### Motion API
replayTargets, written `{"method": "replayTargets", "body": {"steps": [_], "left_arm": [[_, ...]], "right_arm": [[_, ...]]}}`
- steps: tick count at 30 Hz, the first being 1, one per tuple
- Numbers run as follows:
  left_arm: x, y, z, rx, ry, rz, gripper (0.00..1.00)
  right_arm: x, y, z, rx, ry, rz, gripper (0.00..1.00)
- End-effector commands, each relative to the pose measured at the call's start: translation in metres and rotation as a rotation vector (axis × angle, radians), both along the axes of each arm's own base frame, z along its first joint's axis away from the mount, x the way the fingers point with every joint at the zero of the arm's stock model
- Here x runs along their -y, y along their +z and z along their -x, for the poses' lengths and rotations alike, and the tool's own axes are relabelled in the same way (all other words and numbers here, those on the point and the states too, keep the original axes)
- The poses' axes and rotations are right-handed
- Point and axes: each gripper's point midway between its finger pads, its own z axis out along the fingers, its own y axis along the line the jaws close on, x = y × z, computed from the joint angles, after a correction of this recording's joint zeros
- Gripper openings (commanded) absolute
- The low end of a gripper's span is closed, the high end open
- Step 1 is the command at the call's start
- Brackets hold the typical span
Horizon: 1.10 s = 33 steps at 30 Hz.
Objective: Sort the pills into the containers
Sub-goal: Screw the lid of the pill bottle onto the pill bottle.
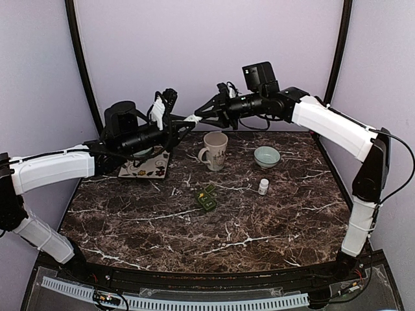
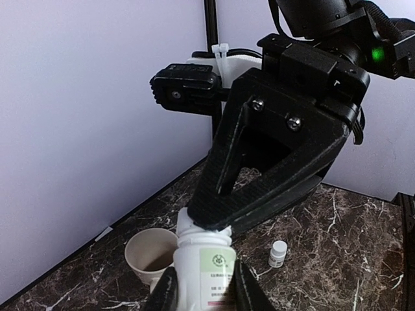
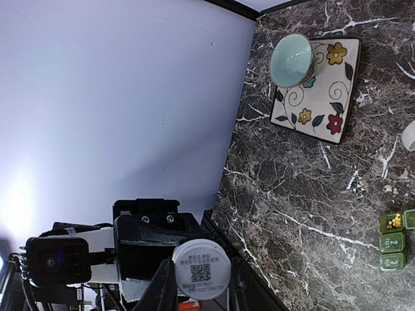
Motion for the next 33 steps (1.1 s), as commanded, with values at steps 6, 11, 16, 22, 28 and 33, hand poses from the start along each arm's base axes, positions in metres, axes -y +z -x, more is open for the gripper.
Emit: {"method": "replayTargets", "body": {"steps": [6, 11, 16, 22, 28, 33], "left_arm": [[0.038, 0.04, 0.065, 0.318, -0.103, 0.041, 0.03], [0.027, 0.044, 0.067, 0.355, -0.055, 0.09, 0.03], [0.019, 0.049, 0.071, 0.361, -0.04, 0.138, 0.03], [0.012, 0.049, 0.076, 0.348, -0.038, 0.181, 0.03], [0.005, 0.051, 0.078, 0.342, -0.027, 0.205, 0.02], [0.001, 0.052, 0.08, 0.343, -0.022, 0.216, 0.02]], "right_arm": [[-0.038, -0.017, 0.042, -0.064, 0.14, 0.006, 0.0], [-0.034, -0.017, 0.042, -0.056, 0.127, 0.023, 0.0], [-0.031, -0.019, 0.043, -0.048, 0.118, 0.031, 0.0], [-0.028, -0.018, 0.044, -0.029, 0.113, 0.051, 0.1], [-0.025, -0.017, 0.043, -0.013, 0.101, 0.06, 0.26], [-0.023, -0.016, 0.042, 0.003, 0.091, 0.065, 0.37]]}}
